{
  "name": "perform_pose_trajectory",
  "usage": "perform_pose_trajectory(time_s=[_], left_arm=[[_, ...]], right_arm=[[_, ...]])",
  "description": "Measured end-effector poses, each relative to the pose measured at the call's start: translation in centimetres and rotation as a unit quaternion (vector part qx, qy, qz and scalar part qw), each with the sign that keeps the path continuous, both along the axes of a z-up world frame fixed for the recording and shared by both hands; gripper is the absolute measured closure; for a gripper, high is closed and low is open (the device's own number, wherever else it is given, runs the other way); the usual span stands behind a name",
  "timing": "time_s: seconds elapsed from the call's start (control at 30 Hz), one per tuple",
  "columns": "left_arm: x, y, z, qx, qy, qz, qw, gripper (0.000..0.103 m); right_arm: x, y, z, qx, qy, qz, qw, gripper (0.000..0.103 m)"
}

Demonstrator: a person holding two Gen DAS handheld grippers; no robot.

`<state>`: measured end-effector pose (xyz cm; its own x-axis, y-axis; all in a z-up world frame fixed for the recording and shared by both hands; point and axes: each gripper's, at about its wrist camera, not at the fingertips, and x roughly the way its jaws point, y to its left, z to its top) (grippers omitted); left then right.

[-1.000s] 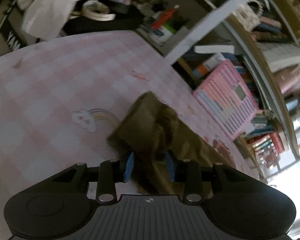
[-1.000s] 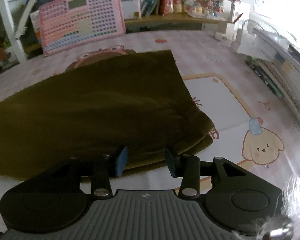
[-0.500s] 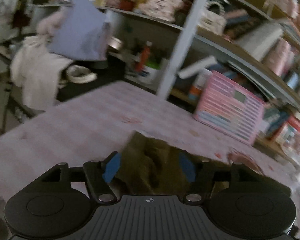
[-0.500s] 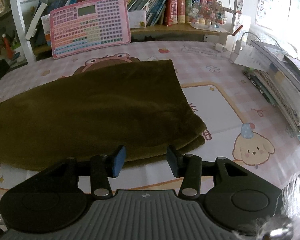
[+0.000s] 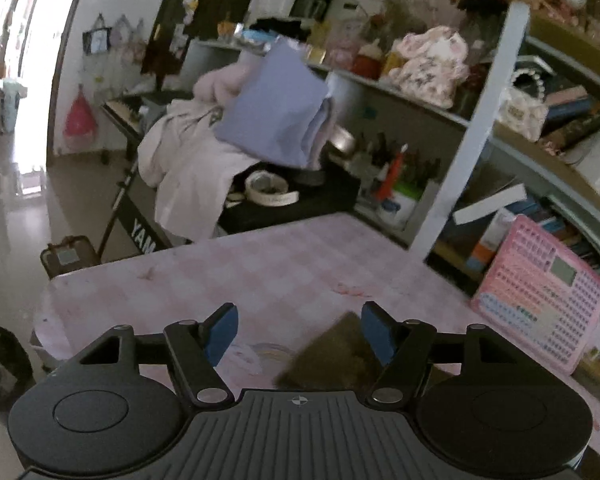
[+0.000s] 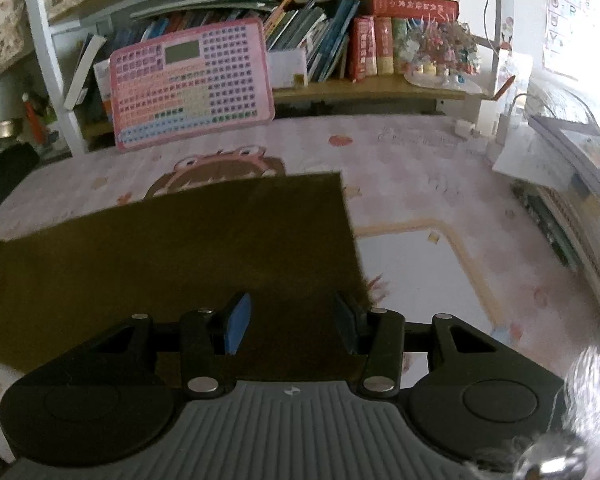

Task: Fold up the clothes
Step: 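Move both open grippers over the long folded brown garment toward its end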

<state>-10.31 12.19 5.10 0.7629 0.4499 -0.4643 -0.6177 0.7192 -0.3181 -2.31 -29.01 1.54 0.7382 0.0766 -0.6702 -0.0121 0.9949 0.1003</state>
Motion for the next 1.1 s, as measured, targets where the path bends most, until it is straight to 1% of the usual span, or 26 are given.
perform_pose_trajectory(time_s=[0.1,0.17,0.33,0.43,0.53,0.67,0.83,0.9,0.93,0.97,1.0,1.03,1.07,1.1], left_arm=[[0.3,-3.3,0.6,0.011,-0.003,-0.013,0.9998,0.029],[0.4,-5.6,0.7,0.011,0.002,-0.025,0.9996,0.028],[0.5,-10.7,-0.4,0.001,0.041,-0.05,0.9979,0.027],[0.5,-13.5,-1.2,-0.01,0.073,-0.067,0.995,0.027],[0.3,-16.3,-1.7,-0.013,0.098,-0.086,0.9914,0.027],[-0.2,-18.7,-1.8,-0.006,0.118,-0.099,0.988,0.027],[-1.0,-19.4,-1.3,-0.001,0.13,-0.079,0.9884,0.027],[-1.2,-19.6,-1.2,0.001,0.134,-0.073,0.9883,0.027],[-1.3,-19.7,-1.1,0.003,0.135,-0.072,0.9882,0.027],[-1.4,-19.9,-1.0,0.005,0.135,-0.072,0.9883,0.027],[-1.5,-20.0,-0.9,0.007,0.135,-0.071,0.9883,0.027],[-1.6,-20.1,-0.8,0.009,0.134,-0.071,0.9883,0.027],[-1.7,-20.2,-0.7,0.012,0.134,-0.071,0.9884,0.027],[-1.8,-20.3,-0.7,0.014,0.134,-0.07,0.9885,0.027]], right_arm=[[1.6,-2.4,0.5,0.009,-0.009,0.005,1.0,0.058],[2.5,-3.9,0.4,0.016,-0.008,0.012,1.0,0.057],[4.5,-7.5,0.2,0.034,-0.005,0.031,0.999,0.056],[5.1,-9.0,-0.6,0.043,0.009,0.048,0.998,0.055],[6.0,-10.2,-1.3,0.054,0.024,0.062,0.996,0.053],[8.3,-11.0,-1.8,0.072,0.041,0.084,0.993,0.047],[11.5,-10.5,-2.0,0.098,0.052,0.118,0.987,0.047],[12.7,-9.6,-2.5,0.097,0.066,0.137,0.984,0.051],[13.3,-9.2,-2.8,0.097,0.073,0.147,0.982,0.063],[13.8,-8.7,-3.1,0.095,0.081,0.157,0.98,0.086],[14.1,-8.2,-3.6,0.088,0.091,0.17,0.977,0.093],[14.2,-7.8,-3.9,0.075,0.092,0.179,0.977,0.095],[13.9,-7.5,-3.7,0.063,0.083,0.18,0.978,0.096],[13.5,-7.6,-3.2,0.062,0.067,0.18,0.979,0.096]])
